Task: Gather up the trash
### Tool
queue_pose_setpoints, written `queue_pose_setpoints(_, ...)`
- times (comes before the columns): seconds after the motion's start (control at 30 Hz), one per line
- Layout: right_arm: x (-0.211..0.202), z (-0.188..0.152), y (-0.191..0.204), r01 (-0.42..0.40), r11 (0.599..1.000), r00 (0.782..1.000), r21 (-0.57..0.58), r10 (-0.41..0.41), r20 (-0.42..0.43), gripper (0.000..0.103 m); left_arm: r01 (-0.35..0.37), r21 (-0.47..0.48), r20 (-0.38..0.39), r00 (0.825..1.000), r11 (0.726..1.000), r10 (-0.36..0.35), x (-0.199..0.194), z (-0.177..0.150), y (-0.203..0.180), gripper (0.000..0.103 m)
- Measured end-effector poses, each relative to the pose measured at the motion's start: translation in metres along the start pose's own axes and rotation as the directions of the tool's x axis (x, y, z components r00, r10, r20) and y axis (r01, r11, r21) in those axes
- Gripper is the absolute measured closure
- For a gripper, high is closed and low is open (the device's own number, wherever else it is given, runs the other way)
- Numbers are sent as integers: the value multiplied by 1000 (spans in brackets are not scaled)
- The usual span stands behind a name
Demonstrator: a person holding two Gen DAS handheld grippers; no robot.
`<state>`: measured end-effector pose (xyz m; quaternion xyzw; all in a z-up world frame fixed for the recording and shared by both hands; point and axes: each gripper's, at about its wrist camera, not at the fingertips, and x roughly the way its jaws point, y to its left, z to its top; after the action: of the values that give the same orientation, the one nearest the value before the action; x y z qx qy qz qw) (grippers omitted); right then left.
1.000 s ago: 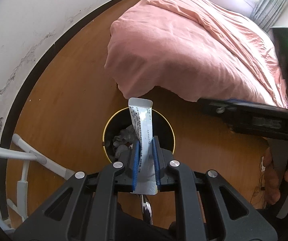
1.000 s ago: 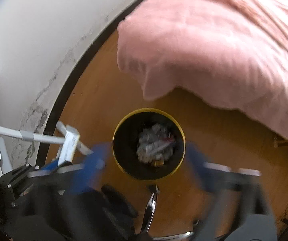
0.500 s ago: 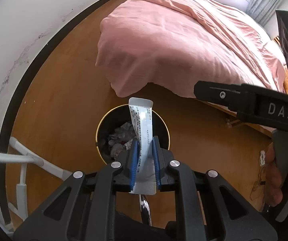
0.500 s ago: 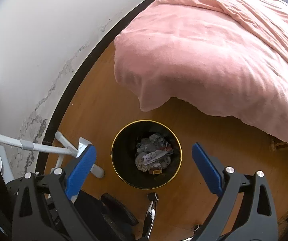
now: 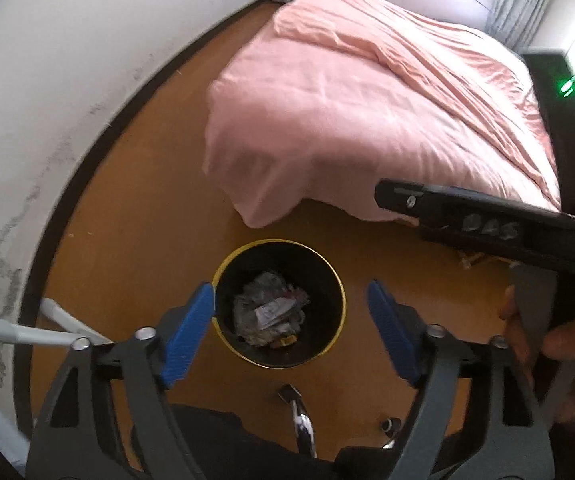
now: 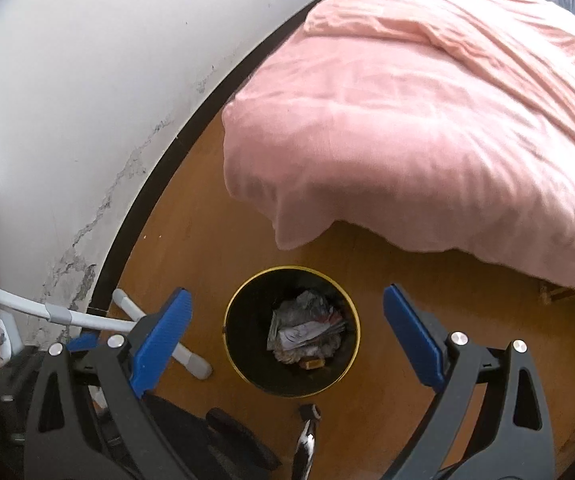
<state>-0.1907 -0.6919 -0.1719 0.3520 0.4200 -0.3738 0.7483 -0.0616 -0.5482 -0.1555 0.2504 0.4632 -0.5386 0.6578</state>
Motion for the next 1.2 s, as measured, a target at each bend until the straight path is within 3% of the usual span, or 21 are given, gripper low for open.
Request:
queue_pose_setpoints(0.07,-8,2,1,-2,1000,1000,-9,2,18,10,-26,-2,64,998,1000,26,-31,3,1,13)
queue_pose_setpoints(0.17,-27,11,19,7,996,999,-85,-3,45,10,-60,-35,139,988,998,65,-77,2,9,12)
queue_pose_setpoints(0.3,-62,18,69,-37,973,994,-226,58,89,10,-102,-114,198,972,988,123,-142,-13,34,9)
queue_pose_setpoints(0.4,-92,20,132,-109,927,981,-360,159,114,10,-188,-171,236,945,967,226,-191,-36,62,9)
queue_pose_setpoints(0.5,-114,10,206,-204,848,953,-489,287,100,10,-264,-269,248,910,926,332,-236,-72,100,9)
queue_pose_setpoints(0.63,-128,-24,307,-307,688,909,-657,417,12,10,-374,-448,208,840,812,501,-288,-135,156,9)
queue_pose_setpoints(0.73,-135,-56,367,-373,571,876,-731,476,-75,10,-450,-568,127,779,689,614,-321,-191,194,9)
queue_pose_setpoints(0.77,-138,-68,386,-396,529,863,-750,493,-108,10,-469,-613,92,757,636,647,-333,-214,207,9)
queue_pose_setpoints(0.83,-143,-91,418,-431,455,840,-779,518,-162,10,-483,-668,46,732,566,679,-348,-247,224,9)
queue_pose_setpoints(0.93,-149,-117,446,-451,392,824,-802,528,-205,10,-502,-746,-37,688,438,724,-373,-305,245,9)
queue_pose_setpoints(1.1,-159,-159,473,-468,323,806,-823,539,-247,10,-477,-820,-101,666,318,739,-398,-368,261,9)
queue_pose_setpoints(1.2,-158,-174,487,-457,307,813,-835,526,-251,10,-483,-818,-105,658,312,745,-403,-378,262,9)
